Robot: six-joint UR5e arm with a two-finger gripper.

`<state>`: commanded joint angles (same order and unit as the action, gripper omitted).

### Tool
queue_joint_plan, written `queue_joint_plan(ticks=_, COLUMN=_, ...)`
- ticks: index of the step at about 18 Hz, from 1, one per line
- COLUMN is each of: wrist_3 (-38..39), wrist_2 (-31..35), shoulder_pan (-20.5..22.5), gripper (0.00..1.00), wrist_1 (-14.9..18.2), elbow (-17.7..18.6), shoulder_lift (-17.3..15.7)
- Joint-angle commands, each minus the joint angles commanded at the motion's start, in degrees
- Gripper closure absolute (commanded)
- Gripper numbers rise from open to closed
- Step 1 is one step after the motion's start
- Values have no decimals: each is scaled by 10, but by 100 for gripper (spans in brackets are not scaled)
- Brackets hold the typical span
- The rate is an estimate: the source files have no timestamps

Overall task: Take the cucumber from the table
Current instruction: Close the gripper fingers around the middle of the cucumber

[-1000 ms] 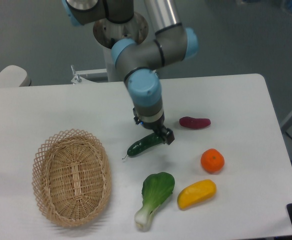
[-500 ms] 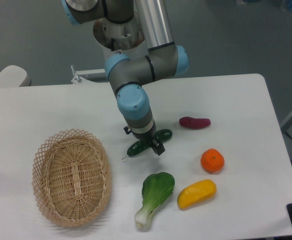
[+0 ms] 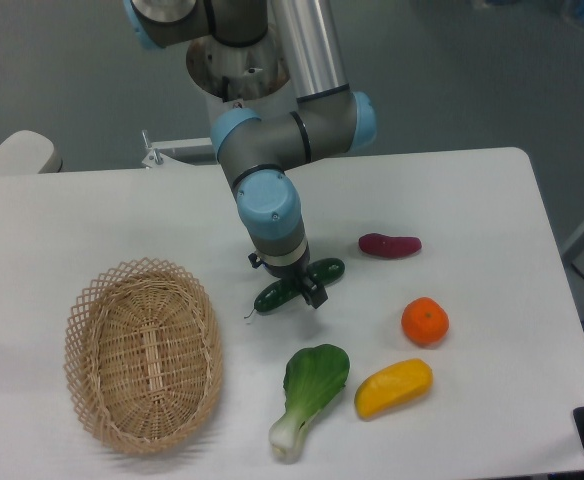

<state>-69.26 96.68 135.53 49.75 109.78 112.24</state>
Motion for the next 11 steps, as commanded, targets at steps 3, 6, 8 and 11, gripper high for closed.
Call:
queue_joint_plan(ticks=3, wrist_3=1, wrist_2=0, shoulder_pan=0, gripper=22, wrist_1=0, elbow=0, shoulder_lift=0)
queue_joint_plan(ticks=6, wrist_3=1, wrist_2=1, shoulder_pan=0, gripper=36, wrist_1=0, elbow=0, shoulder_lift=0)
queue_joint_plan(ticks=8, wrist_3=1, wrist_2=2, shoulder_pan=0, gripper=44, wrist_1=0, elbow=0, shoulder_lift=1)
queue_joint_plan(ticks=11, wrist_3=1, wrist_2=4, shoulder_pan=0, gripper=64, wrist_1=1, elbow=0, shoulder_lift=0)
